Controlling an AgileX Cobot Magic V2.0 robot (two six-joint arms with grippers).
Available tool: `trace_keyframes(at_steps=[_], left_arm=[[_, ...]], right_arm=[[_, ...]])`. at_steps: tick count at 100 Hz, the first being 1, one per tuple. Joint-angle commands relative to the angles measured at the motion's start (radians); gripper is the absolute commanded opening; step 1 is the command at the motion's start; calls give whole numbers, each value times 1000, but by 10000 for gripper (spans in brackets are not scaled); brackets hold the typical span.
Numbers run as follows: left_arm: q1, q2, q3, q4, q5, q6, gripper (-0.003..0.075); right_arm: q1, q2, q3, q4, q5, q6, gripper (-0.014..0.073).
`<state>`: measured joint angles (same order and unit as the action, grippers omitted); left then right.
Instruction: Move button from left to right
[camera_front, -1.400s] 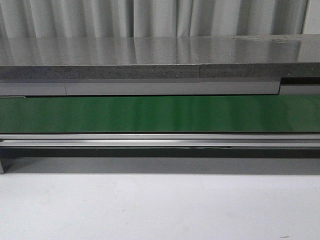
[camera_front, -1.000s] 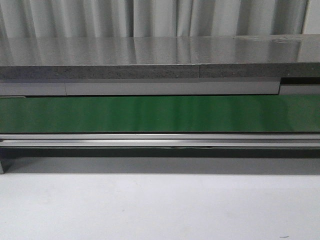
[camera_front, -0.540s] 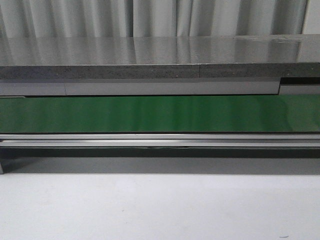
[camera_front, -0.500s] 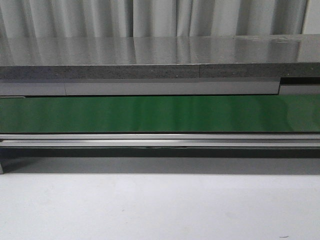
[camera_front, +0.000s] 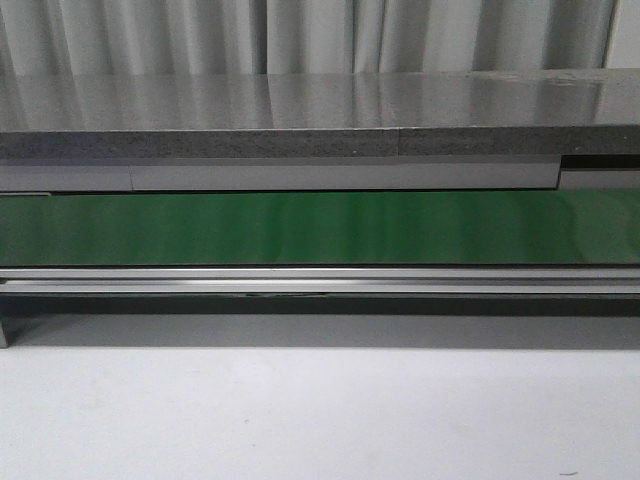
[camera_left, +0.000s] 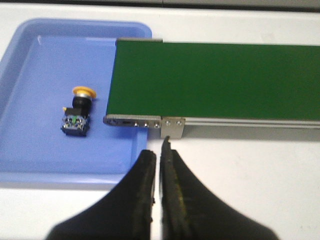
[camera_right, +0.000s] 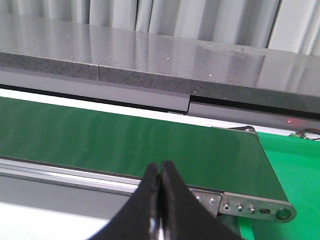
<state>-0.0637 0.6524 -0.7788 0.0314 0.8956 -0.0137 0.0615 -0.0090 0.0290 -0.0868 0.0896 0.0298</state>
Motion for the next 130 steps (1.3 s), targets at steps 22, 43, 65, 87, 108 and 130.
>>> trace_keyframes(at_steps=[22, 43, 65, 87, 108, 130], left_arm=[[-9, 145, -45, -15, -22, -7, 5], [-9, 191, -45, -15, -26, -7, 5], [-9, 206, -45, -18, -18, -7, 69], [-9, 206, -45, -6, -22, -2, 536], [-9, 206, -45, 1, -26, -2, 701], [4, 218, -59, 95, -50, -38, 673]], right_arm=[[-2, -12, 1, -2, -84, -1, -68], [-2, -12, 1, -2, -84, -1, -68], [-2, -12, 1, -2, -84, -1, -68], [-2, -12, 1, -2, -84, -1, -68], [-2, -12, 1, -2, -84, -1, -68], [-2, -12, 1, -2, -84, -1, -68]])
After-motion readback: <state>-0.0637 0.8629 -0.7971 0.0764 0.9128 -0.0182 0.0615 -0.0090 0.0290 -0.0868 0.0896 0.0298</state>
